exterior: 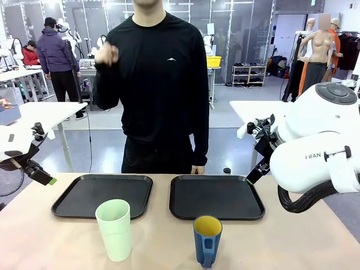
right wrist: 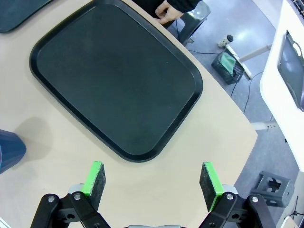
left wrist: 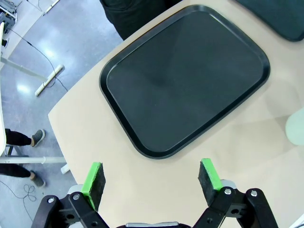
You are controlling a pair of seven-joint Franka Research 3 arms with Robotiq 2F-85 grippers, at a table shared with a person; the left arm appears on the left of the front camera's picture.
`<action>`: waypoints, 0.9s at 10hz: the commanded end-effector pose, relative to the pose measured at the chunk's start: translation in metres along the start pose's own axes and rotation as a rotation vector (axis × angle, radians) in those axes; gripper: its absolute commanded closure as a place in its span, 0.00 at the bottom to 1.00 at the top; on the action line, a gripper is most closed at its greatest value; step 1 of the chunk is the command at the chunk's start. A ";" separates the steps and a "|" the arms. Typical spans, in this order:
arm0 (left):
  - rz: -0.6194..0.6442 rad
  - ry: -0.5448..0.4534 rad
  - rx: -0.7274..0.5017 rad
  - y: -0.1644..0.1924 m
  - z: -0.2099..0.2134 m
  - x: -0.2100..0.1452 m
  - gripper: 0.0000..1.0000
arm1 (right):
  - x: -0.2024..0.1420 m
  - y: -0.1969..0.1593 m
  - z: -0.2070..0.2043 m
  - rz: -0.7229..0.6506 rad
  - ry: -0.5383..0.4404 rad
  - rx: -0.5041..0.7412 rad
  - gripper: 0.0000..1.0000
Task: Sort and store the cups by type.
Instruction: Pick up the Reusable plastic cup.
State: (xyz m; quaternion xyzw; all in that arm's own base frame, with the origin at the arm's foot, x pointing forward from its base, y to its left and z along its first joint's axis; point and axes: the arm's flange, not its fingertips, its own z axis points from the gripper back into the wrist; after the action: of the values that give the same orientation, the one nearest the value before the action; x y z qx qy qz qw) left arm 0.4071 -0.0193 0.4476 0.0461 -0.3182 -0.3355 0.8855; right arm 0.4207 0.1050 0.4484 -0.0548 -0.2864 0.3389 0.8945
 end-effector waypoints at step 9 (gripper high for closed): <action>0.005 -0.003 -0.005 0.000 0.000 0.000 0.00 | 0.000 0.000 0.000 -0.001 0.000 0.003 0.00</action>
State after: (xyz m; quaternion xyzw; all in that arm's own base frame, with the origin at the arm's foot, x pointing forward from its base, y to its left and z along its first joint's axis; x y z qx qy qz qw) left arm 0.4071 -0.0193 0.4476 0.0461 -0.3181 -0.3355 0.8855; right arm 0.4207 0.1050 0.4484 -0.0548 -0.2864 0.3389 0.8945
